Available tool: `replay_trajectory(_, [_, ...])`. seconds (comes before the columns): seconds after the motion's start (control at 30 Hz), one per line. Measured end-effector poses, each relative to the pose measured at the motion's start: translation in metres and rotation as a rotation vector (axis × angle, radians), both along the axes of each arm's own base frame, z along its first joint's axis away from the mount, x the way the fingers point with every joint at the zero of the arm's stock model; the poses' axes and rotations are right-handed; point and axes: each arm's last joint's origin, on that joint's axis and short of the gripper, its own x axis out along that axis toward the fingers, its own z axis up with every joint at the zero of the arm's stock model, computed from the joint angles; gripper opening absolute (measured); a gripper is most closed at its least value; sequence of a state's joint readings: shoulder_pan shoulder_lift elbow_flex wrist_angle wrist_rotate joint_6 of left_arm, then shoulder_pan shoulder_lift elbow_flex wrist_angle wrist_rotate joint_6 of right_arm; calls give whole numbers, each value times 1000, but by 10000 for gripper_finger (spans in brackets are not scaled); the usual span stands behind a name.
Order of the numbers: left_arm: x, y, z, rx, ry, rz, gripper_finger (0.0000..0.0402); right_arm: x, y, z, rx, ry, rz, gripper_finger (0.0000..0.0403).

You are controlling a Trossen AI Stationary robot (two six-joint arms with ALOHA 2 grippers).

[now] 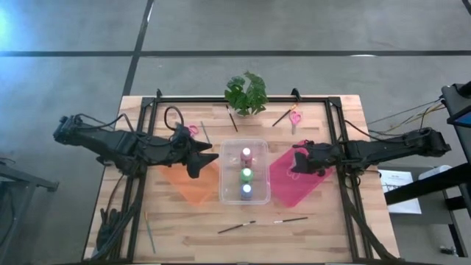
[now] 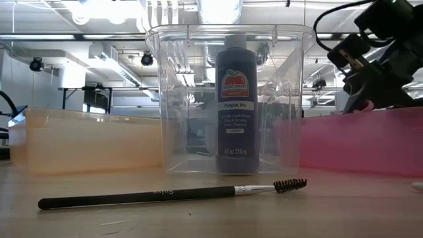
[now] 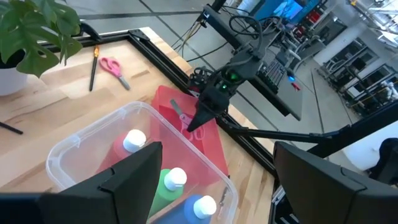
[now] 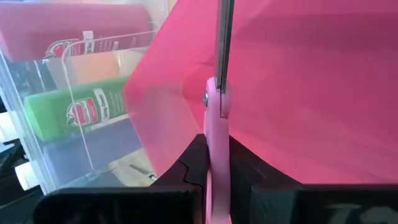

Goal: Pick & Place Paint Supplies
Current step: Put the bottom left scissors into the pink bin, then put the right scissors into the pink bin

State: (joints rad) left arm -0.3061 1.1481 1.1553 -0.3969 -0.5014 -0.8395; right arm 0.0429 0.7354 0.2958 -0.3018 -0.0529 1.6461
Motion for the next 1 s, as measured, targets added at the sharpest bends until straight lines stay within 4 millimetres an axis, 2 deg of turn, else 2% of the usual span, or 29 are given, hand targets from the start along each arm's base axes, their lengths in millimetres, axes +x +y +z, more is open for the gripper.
replay_trajectory(0.4, [0,0,0,-6,0,2,316,-2,0,-6,-16,22,13,27])
replay_trajectory(0.77, [0,0,-1,-5,5,2,316,-1,-1,-4,-46,21,2,175])
replay_trajectory(0.87, [0,0,-1,-5,5,2,316,-1,-1,-3,-44,16,0,200])
replay_trajectory(1.0, [0,0,-1,-5,5,2,316,2,-1,6,-67,-14,-15,215])
